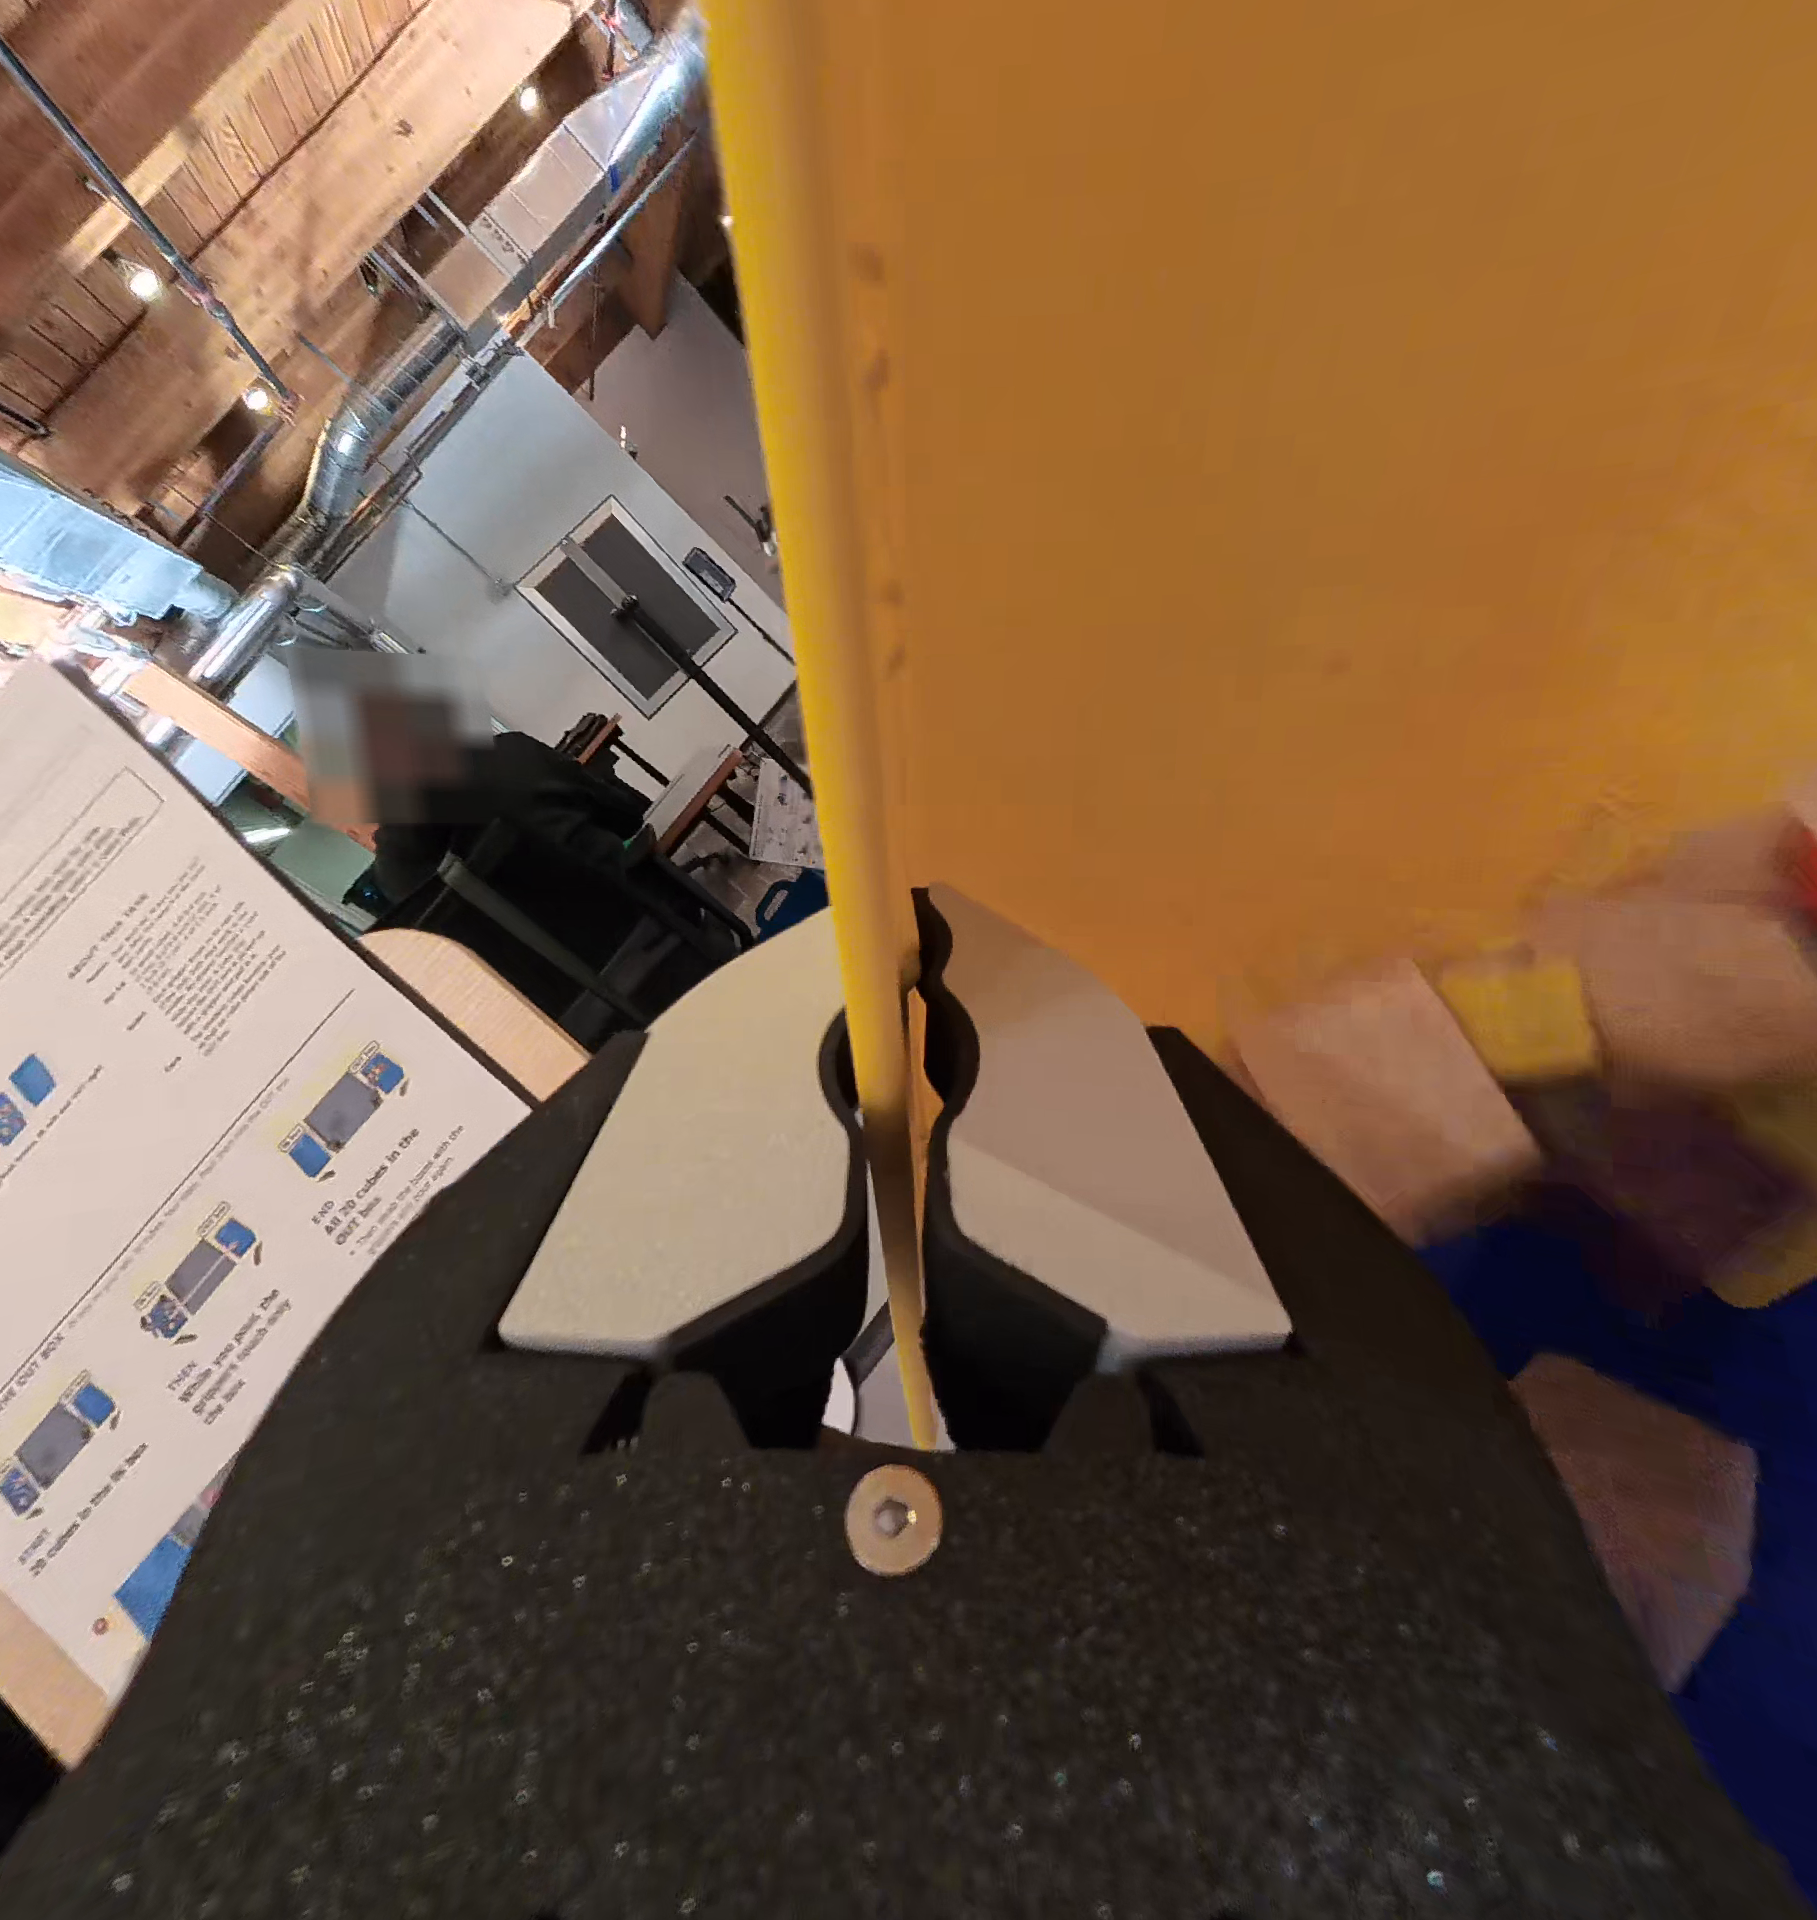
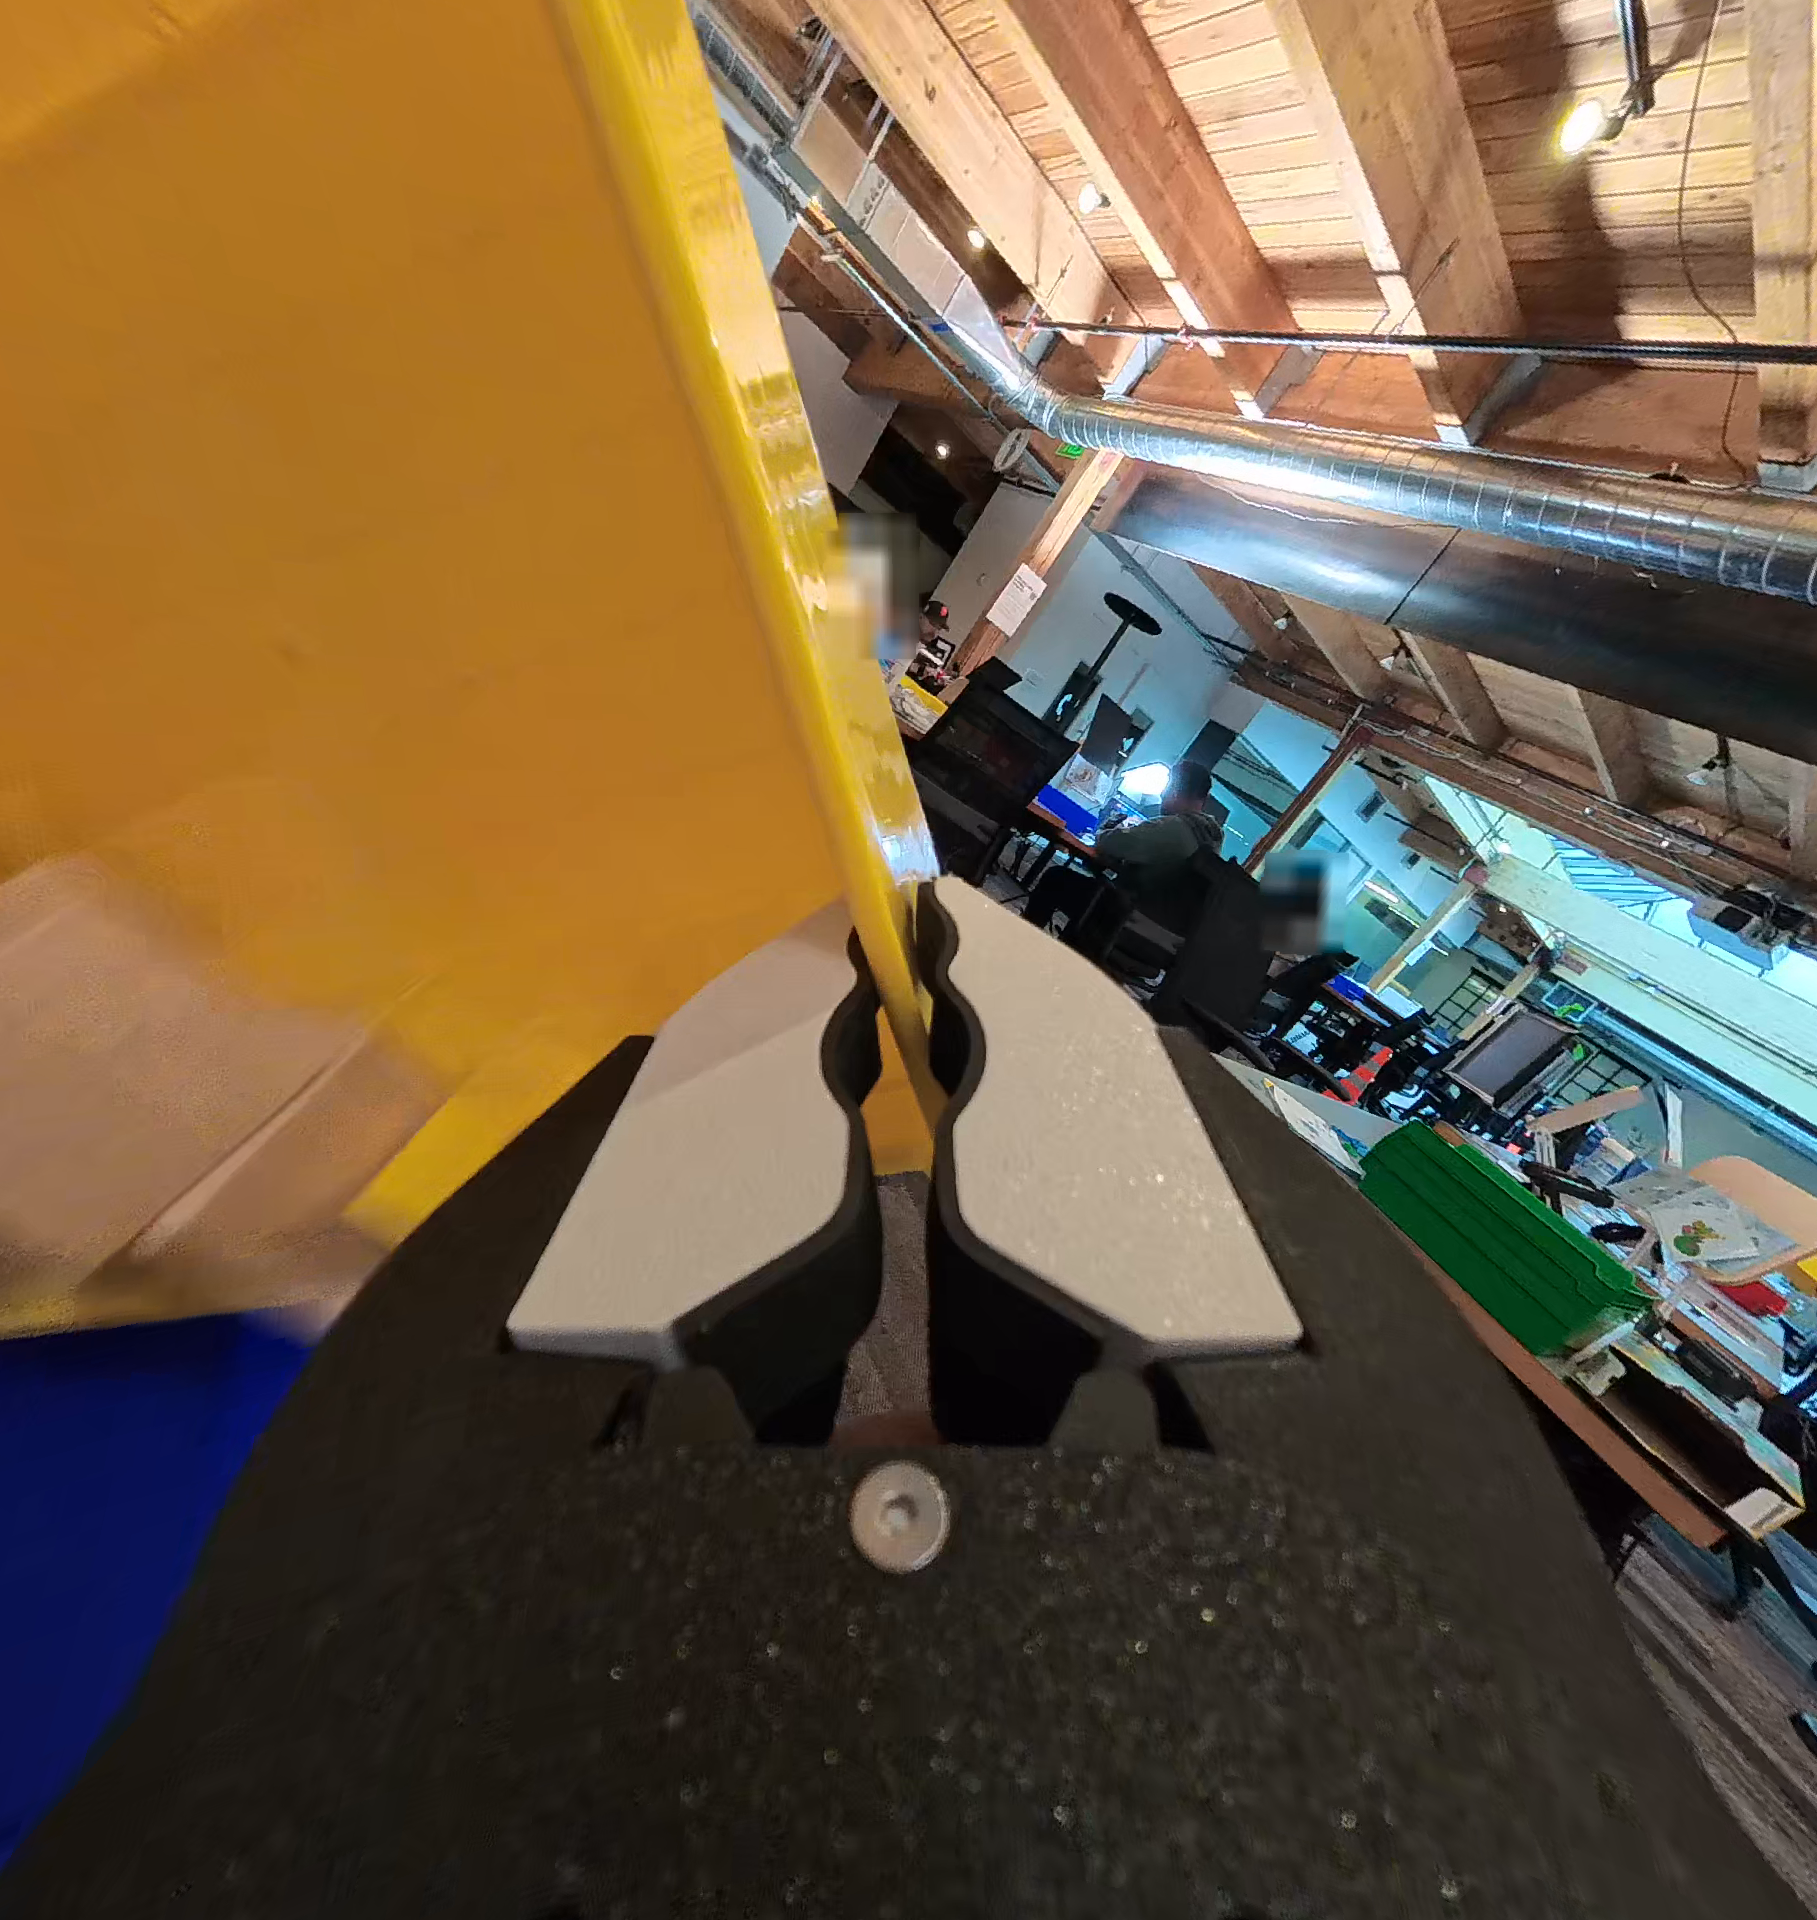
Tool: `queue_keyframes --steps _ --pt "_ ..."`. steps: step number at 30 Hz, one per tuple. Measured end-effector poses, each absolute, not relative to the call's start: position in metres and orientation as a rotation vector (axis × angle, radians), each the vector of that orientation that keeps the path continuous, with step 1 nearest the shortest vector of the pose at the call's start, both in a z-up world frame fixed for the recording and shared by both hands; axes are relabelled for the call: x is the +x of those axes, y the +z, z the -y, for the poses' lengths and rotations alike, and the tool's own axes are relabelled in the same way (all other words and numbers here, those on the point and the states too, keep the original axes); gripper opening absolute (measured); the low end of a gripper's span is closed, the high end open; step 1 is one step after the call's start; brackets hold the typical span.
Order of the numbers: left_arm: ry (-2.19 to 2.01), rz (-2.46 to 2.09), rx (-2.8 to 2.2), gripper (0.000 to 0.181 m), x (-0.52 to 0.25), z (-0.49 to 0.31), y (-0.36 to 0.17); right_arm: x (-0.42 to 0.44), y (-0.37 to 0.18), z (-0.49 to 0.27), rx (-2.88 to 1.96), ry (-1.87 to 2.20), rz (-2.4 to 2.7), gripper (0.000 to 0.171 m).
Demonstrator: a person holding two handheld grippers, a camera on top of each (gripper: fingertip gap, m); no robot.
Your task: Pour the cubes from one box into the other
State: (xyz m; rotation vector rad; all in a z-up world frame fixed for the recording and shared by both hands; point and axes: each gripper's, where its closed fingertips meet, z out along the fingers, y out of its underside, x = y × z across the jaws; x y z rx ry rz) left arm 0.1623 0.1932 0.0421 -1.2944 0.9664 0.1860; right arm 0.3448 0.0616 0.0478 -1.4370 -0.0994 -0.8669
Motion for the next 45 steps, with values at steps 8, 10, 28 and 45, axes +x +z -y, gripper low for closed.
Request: queue_keyframes --steps 8,10,28,45 --pt "0.195 -0.945 -1.337 0.004 0.167 -0.221 0.046 0.343 0.054 -0.084 -1.417 -0.871 0.091 0.004" --pt "0.205 -0.946 -1.340 0.004 0.168 -0.229 0.051 0.346 0.059 -0.093 -1.416 -0.860 0.097 0.004" --pt "0.136 -0.968 -1.537 0.004 0.099 -0.233 0.140 0.295 0.186 -0.142 -1.596 -0.724 0.557 0.003" --pt "0.154 -0.658 -2.637 0.005 -0.381 -0.121 -0.032 -0.191 0.012 -0.223 -2.064 -0.087 1.637 0.003"
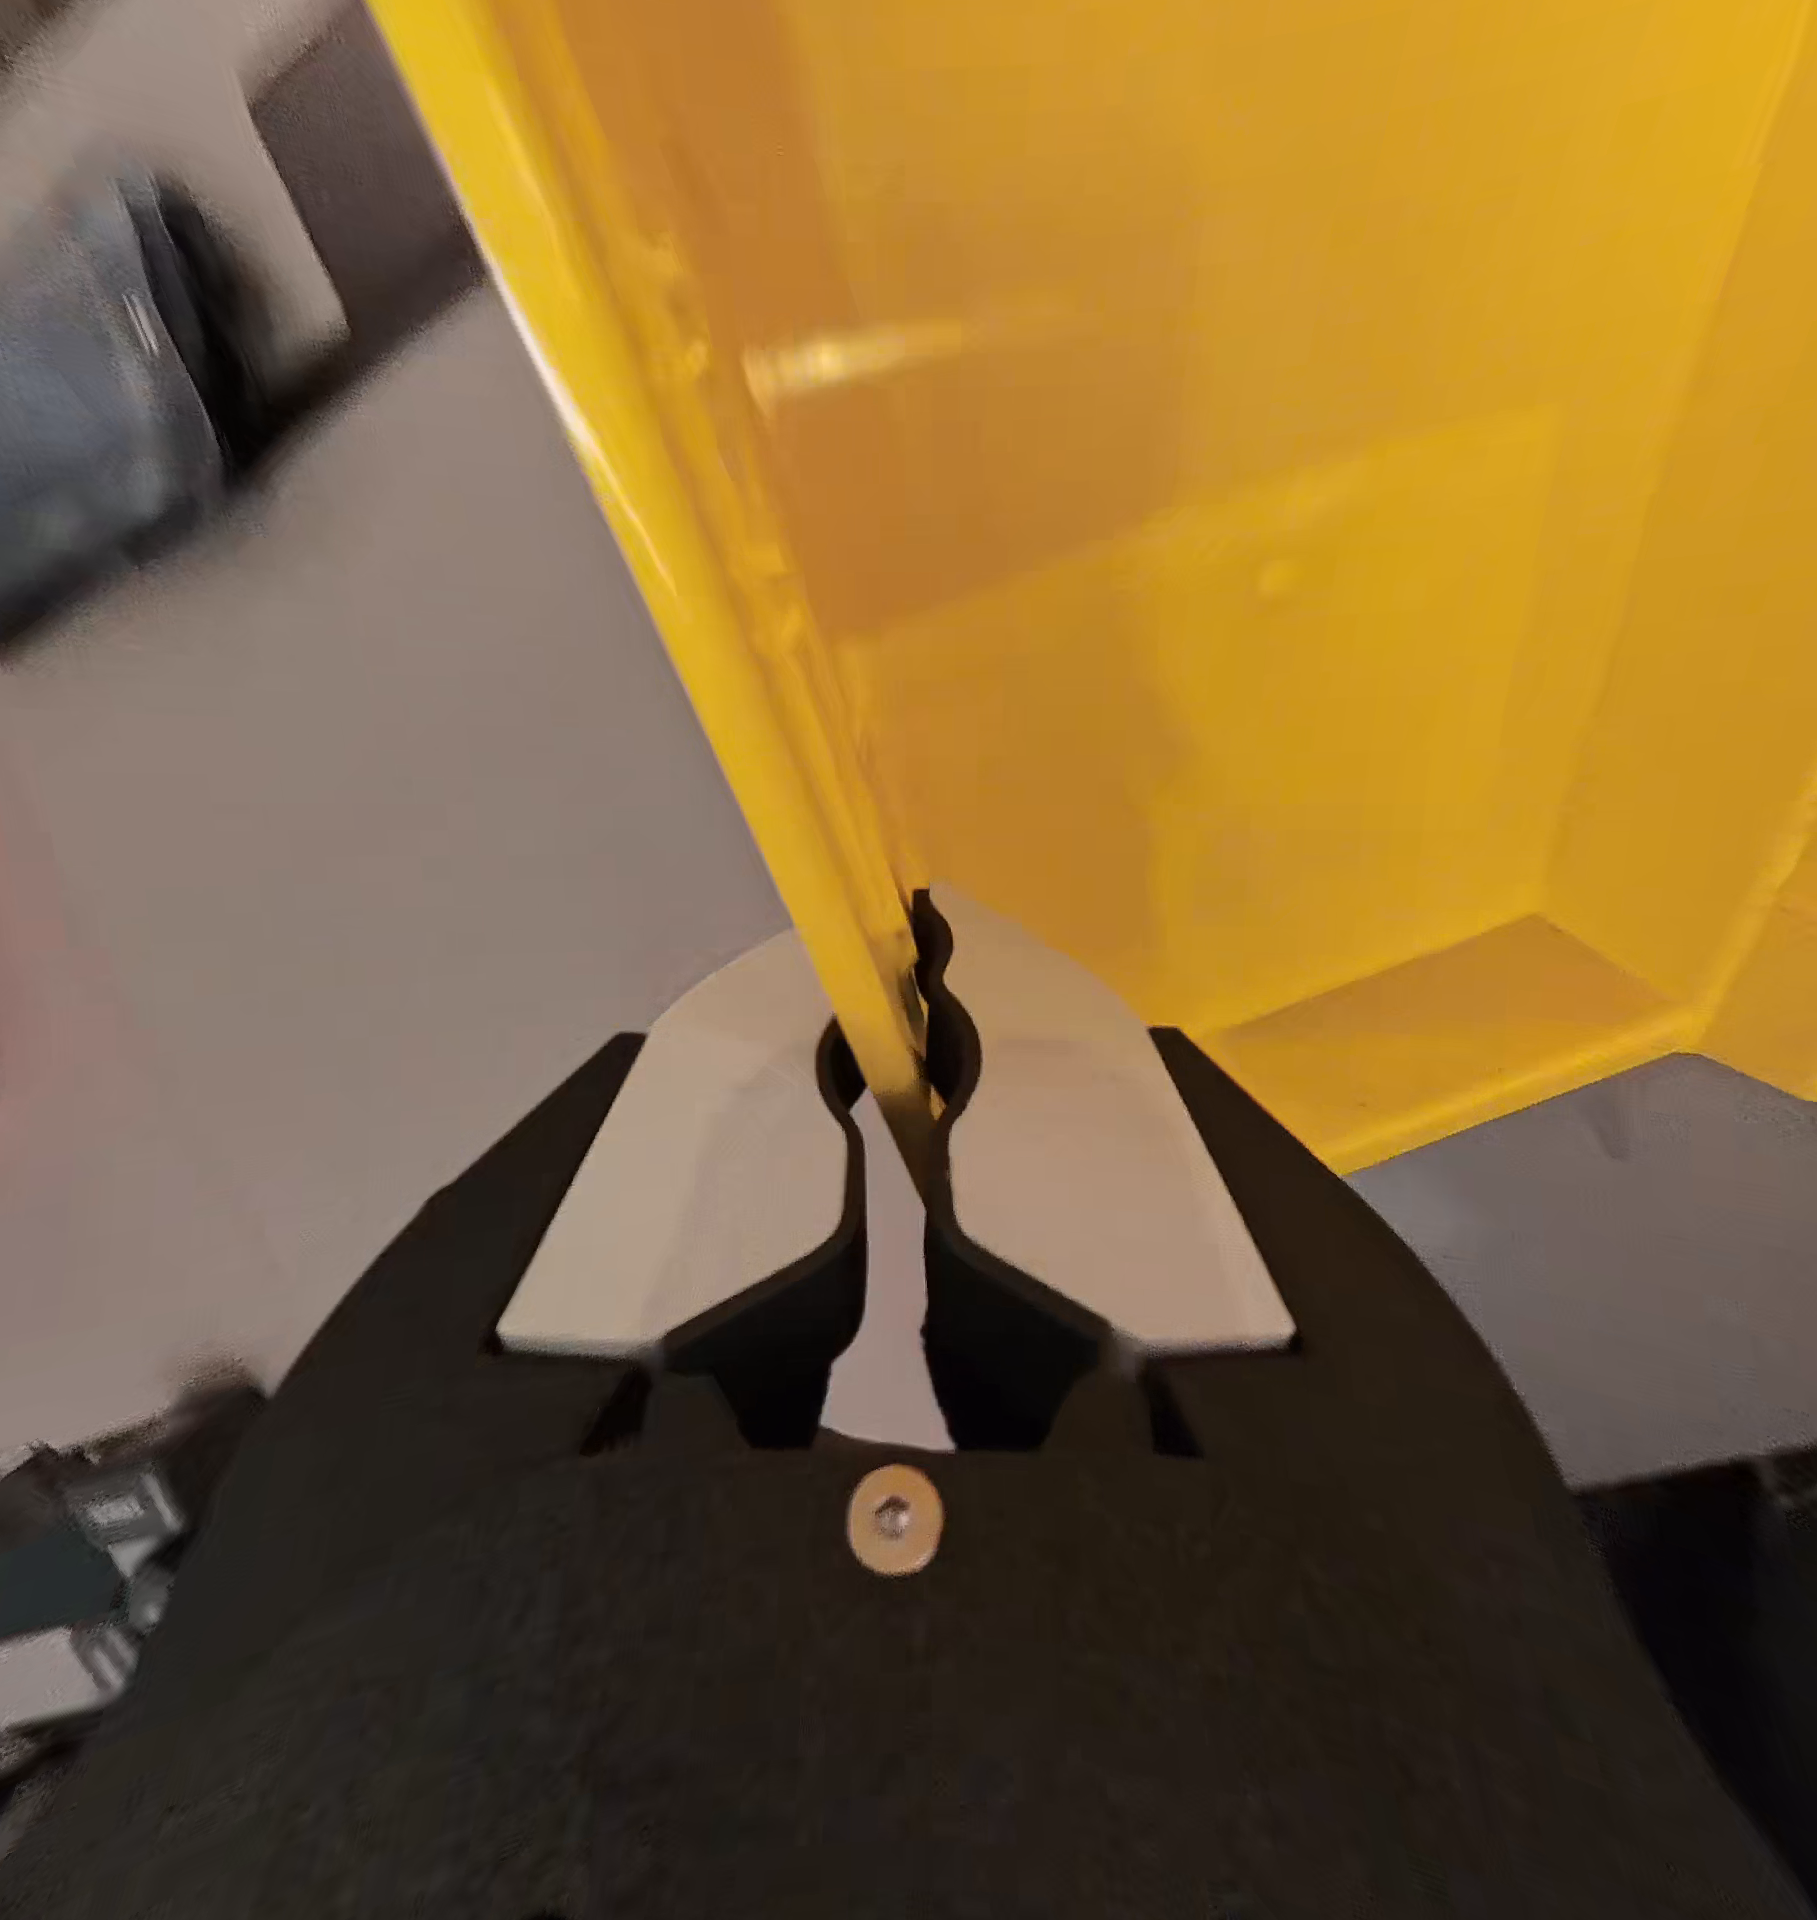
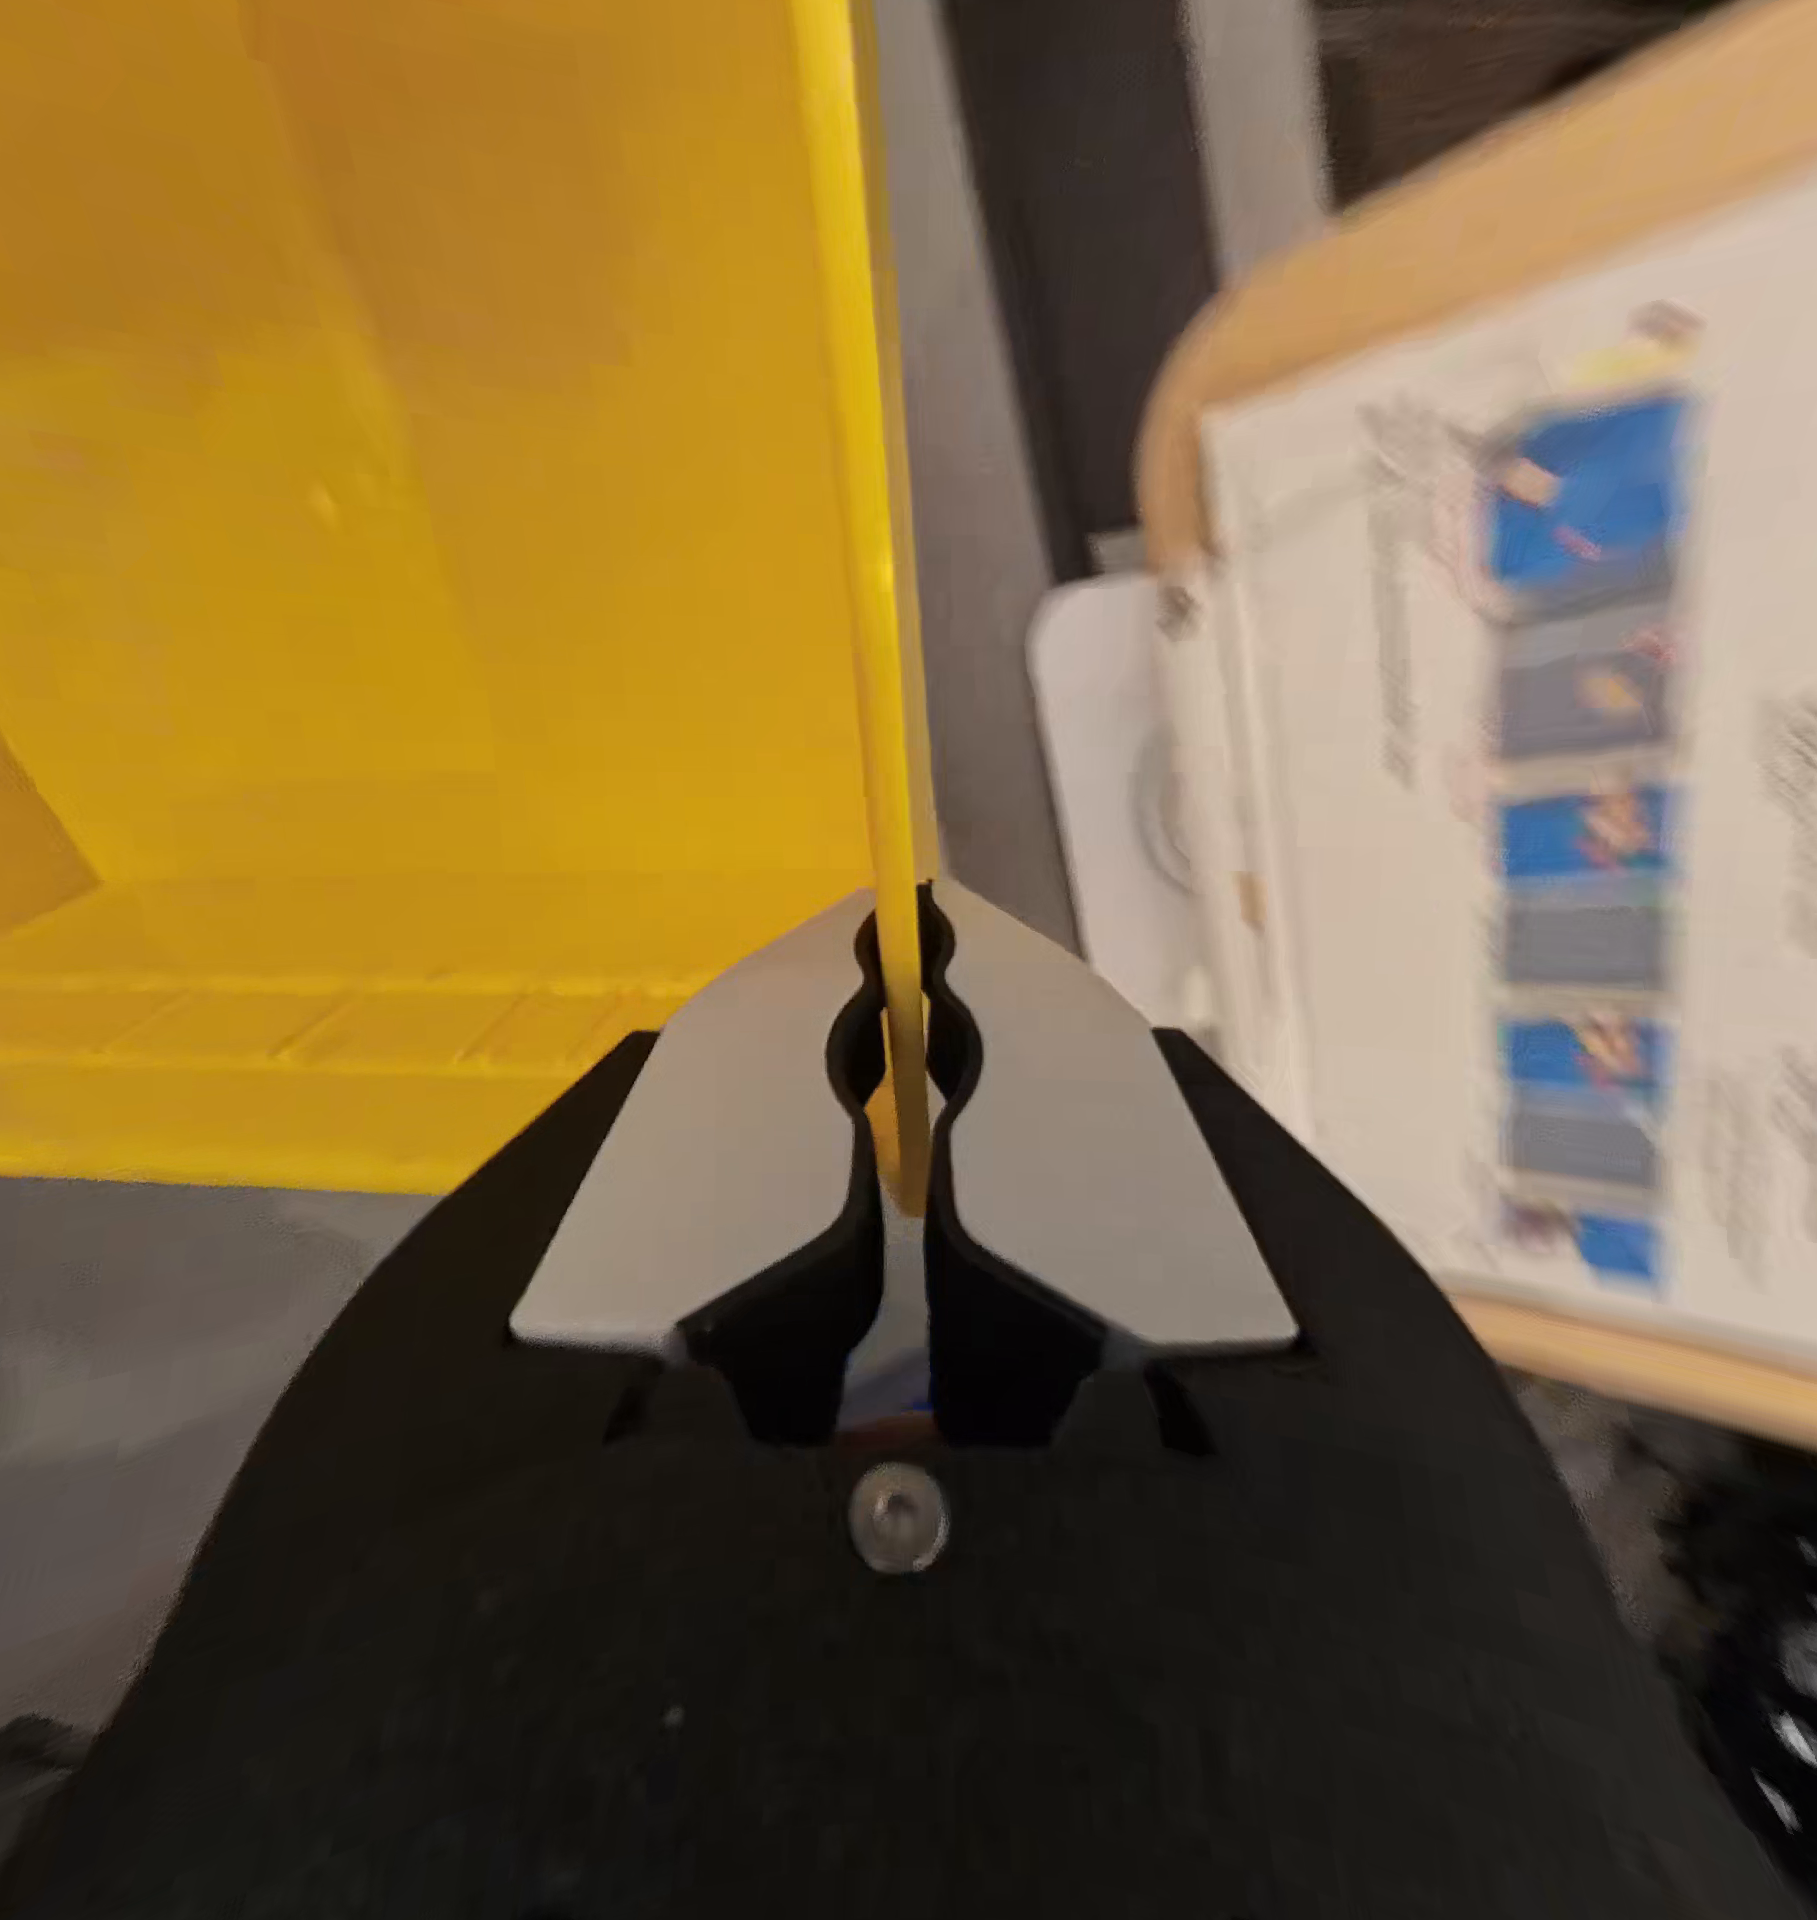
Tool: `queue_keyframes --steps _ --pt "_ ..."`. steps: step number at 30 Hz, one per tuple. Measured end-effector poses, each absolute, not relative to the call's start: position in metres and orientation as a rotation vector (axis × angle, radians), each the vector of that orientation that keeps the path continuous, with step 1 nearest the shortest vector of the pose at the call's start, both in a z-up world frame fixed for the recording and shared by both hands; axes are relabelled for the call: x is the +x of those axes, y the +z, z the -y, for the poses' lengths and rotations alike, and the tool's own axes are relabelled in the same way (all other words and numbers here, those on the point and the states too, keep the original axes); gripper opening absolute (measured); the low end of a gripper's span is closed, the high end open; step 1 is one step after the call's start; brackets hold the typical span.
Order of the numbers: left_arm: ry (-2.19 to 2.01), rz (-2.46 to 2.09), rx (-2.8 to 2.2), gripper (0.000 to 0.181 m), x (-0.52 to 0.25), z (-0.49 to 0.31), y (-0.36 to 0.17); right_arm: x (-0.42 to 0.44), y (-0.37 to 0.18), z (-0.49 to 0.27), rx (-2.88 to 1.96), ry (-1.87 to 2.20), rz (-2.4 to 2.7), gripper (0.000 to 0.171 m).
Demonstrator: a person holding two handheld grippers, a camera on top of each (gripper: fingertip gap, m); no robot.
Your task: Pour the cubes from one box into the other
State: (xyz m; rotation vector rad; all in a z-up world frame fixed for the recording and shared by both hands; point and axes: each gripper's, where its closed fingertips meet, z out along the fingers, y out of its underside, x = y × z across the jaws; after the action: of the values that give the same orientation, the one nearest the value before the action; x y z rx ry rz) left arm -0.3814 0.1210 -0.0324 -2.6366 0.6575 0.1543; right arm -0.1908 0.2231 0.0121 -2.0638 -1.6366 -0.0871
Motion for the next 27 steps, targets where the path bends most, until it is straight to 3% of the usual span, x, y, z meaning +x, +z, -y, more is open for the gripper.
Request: queue_keyframes --steps 7,18,21,22,27 --pt "-0.033 -0.522 -2.928 0.005 -0.482 -0.106 -0.089 -0.307 -0.064 -0.244 -2.182 0.075 1.894 0.003" --pt "-0.233 -0.418 -2.986 0.005 -0.505 -0.146 -0.141 -0.341 -0.129 -0.297 -2.299 0.134 1.943 0.010" --pt "-0.327 -0.309 -2.905 0.012 -0.505 -0.146 -0.141 -0.342 -0.103 -0.307 -2.200 0.161 1.745 0.023" --pt "-0.365 -0.272 -2.846 0.026 -0.503 -0.145 -0.130 -0.340 -0.080 -0.307 -2.128 0.191 1.626 0.029" --pt "-0.349 -0.168 -2.375 0.058 -0.487 -0.113 -0.043 -0.256 0.052 -0.228 -1.797 0.429 1.058 0.037"
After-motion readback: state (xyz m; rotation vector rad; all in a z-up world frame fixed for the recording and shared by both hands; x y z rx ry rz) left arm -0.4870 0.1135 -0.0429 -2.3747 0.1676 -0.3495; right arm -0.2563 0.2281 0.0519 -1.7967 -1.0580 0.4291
